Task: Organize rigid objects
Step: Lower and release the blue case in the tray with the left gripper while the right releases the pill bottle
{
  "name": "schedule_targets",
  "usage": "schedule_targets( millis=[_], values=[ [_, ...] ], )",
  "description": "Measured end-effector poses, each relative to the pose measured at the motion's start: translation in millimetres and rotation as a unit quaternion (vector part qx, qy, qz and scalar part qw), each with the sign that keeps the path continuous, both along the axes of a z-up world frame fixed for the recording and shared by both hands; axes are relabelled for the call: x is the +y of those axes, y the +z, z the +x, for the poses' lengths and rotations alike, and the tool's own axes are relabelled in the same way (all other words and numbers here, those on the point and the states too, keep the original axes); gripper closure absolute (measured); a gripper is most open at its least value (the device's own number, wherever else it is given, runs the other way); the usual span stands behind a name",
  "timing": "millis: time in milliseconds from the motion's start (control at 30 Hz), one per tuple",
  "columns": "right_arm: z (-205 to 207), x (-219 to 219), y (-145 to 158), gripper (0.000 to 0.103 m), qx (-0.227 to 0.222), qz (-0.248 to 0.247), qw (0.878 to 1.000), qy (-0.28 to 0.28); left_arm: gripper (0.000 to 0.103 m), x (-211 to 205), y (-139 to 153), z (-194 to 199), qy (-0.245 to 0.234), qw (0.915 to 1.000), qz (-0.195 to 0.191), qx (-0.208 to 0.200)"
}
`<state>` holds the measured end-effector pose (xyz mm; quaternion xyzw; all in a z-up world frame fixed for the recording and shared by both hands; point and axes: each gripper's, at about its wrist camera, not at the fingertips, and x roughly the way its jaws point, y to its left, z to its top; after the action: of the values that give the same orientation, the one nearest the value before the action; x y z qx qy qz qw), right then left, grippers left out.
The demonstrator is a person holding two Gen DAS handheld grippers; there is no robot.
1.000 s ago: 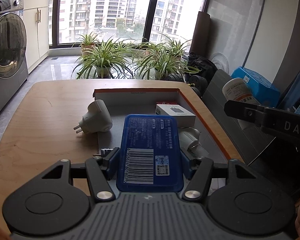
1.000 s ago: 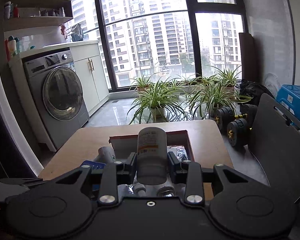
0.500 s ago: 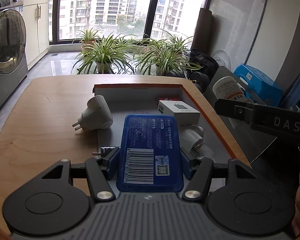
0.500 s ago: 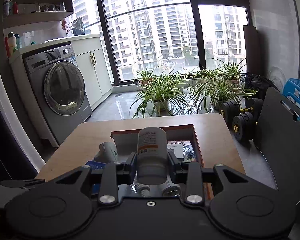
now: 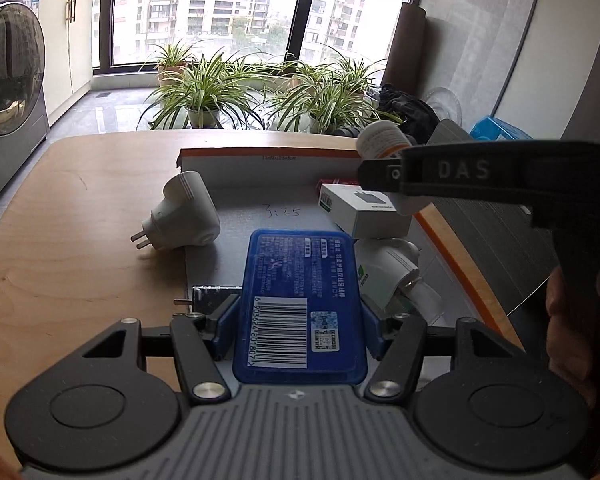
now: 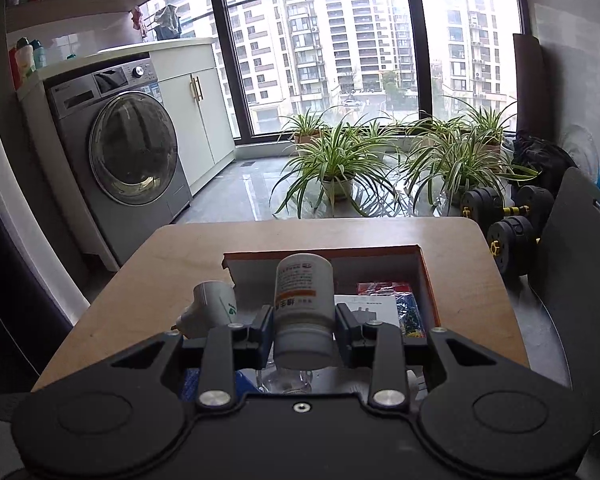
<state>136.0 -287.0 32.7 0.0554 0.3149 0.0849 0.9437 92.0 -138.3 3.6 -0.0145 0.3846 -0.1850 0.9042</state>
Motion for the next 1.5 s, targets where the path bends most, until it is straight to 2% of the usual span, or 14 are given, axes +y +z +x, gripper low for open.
schedule_targets(
  millis=[133,167,200,333,500,633,700,800,967,1133,1300,1500],
  values=[
    [18.4,6.4,-8.5,0.060,0.011,-0.003,1.000,0.008,0.041,-1.1,-4.0,4.0,0.000,1.0000,0.001,0.006],
    [19.1,7.0,-8.6,0.050,0.008,-0.007,1.000,0.005,0.041,-1.2,-5.0,5.6,0.000,1.0000,0.001,0.007],
    [17.6,6.4,-7.9,0.047,0.003,-0.007,1.000,0.002,0.041,-1.3,-5.6,6.4,0.000,1.0000,0.001,0.008],
    [2.4,-0.3,1.1,0.046,-0.018,-0.008,1.000,-0.011,0.041,-3.2,-7.6,9.2,-0.001,0.9999,-0.002,0.011],
    [-25.6,-12.1,15.3,0.038,-0.040,-0.006,0.999,-0.032,0.040,-13.0,-6.9,8.4,-0.015,0.9998,-0.006,0.009],
    [-49.6,-25.0,28.5,0.035,-0.052,-0.001,0.997,-0.057,0.019,-17.8,0.2,2.4,-0.018,0.9998,-0.007,0.001],
    [-59.2,-28.6,32.8,0.027,-0.052,-0.004,0.997,-0.062,0.009,-18.5,5.8,-1.9,-0.019,0.9998,-0.004,-0.005],
    [-75.4,-32.3,36.6,0.024,-0.048,-0.015,0.996,-0.068,0.000,-16.4,16.2,-10.6,-0.009,0.9999,0.000,-0.014],
    [-107.6,-39.1,39.1,0.020,-0.045,-0.011,0.995,-0.088,0.000,-13.0,31.3,-27.2,0.020,0.9995,0.024,0.001],
    [-136.7,-40.8,34.5,0.018,-0.035,-0.010,0.996,-0.086,0.000,-5.9,41.7,-56.5,0.046,0.9982,0.037,-0.009],
    [-159.5,-34.4,22.2,0.017,-0.023,-0.014,0.997,-0.073,0.000,-2.1,39.1,-73.6,0.071,0.9966,0.042,-0.002],
    [-177.5,-29.4,8.0,0.017,-0.010,-0.011,0.998,-0.066,0.000,-6.0,28.4,-88.4,0.063,0.9963,0.058,0.000]
  ],
)
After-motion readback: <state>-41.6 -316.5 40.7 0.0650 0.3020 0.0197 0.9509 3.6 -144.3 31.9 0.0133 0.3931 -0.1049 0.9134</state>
